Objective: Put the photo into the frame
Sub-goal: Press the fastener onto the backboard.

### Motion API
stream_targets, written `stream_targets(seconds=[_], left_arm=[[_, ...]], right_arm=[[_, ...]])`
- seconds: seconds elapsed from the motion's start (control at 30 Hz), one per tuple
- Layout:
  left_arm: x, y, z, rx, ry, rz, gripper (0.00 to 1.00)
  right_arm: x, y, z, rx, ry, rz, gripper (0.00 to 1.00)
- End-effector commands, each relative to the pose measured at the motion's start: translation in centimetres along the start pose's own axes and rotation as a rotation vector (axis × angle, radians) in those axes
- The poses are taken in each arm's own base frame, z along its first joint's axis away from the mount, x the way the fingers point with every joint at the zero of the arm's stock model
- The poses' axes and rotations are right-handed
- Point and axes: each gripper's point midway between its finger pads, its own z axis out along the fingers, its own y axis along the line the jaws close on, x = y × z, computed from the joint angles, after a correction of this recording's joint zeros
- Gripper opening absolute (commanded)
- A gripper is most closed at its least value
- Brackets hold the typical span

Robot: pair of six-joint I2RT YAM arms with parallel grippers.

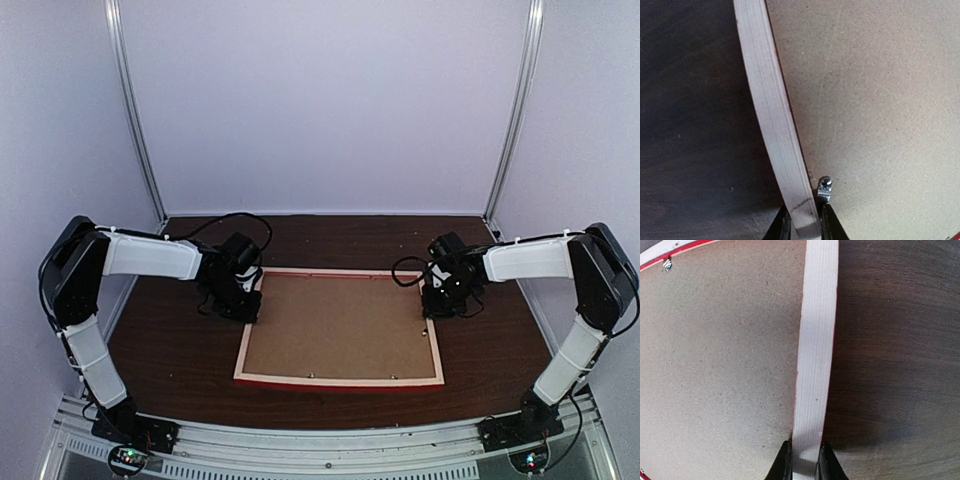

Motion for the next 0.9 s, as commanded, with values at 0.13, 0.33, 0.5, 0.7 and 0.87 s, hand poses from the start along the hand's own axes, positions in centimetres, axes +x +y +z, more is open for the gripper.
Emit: stream_targets(seconds=[0.13, 0.33, 0.5, 0.7, 0.87], left_arm=[[-2.9, -0.2, -1.0, 0.007, -0.11, 0.08, 0.2], [-3.5, -0.9, -1.7, 0.037, -0.123, 0.086, 0.46], [-3.3, -0.7, -1.5, 0.028, -0.1, 0.095, 0.53], [-2.2, 0.1, -1.0, -0.011, -0.059, 0.104, 0.54], [-1.4, 0.7, -0.5, -0.036, -0.029, 0.115, 0.54]], right_arm=[[5.6, -1.5, 2.7, 0.031, 0.19, -0.042, 0.14], [5.6, -1.5, 2.9, 0.027, 0.191, -0.042, 0.14], [5.6, -1.4, 2.9, 0.025, 0.191, -0.044, 0.13], [5.8, -1.6, 2.9, 0.027, 0.191, -0.04, 0.14], [5.8, -1.5, 3.0, 0.026, 0.195, -0.04, 0.13]])
